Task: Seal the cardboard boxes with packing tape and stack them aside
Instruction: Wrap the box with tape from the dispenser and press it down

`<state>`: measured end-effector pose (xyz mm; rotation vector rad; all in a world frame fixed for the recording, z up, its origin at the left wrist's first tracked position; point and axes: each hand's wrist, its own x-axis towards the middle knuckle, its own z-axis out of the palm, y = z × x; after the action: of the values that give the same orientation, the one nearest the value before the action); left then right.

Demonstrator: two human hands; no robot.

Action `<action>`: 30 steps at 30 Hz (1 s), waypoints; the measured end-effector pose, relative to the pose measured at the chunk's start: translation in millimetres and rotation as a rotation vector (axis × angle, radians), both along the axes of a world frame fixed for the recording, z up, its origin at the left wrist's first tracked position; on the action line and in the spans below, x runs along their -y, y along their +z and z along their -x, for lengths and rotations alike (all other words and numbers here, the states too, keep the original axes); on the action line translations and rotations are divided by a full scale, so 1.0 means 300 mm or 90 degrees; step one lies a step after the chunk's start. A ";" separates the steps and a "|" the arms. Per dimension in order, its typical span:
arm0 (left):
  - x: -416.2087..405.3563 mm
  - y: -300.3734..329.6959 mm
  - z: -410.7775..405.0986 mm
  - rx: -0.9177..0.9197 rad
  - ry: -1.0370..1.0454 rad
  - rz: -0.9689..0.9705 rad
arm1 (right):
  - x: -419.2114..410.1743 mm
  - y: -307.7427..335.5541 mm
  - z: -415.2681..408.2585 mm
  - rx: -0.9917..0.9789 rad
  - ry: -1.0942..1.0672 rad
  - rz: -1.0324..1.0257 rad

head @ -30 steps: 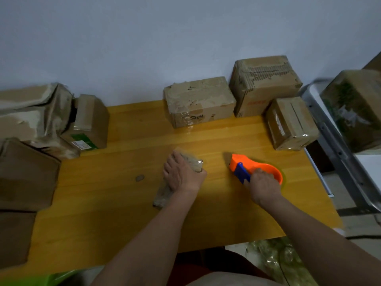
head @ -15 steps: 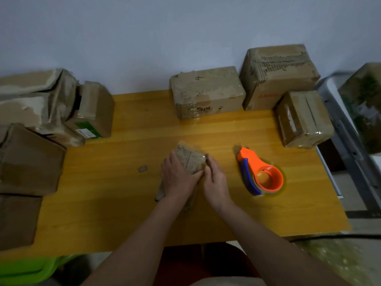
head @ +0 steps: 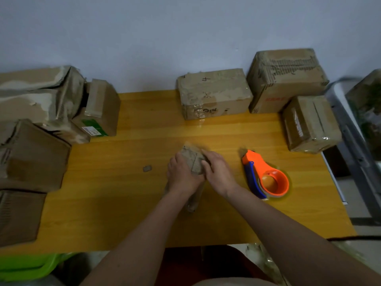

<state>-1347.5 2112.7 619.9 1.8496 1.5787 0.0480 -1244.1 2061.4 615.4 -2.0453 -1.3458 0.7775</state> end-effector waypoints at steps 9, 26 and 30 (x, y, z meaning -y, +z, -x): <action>-0.006 -0.006 0.013 -0.004 -0.047 0.014 | -0.098 0.026 -0.067 0.009 0.054 0.208; -0.096 0.020 0.068 -0.138 -0.242 -0.035 | -0.133 0.004 -0.071 -0.118 -0.116 0.050; -0.111 0.014 0.069 -0.160 -0.271 -0.011 | -0.137 -0.010 -0.015 -0.245 -0.091 0.015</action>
<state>-1368.3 2145.9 624.1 2.2357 1.3101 -0.3758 -1239.6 2102.4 612.4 -1.8638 -0.9693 1.0589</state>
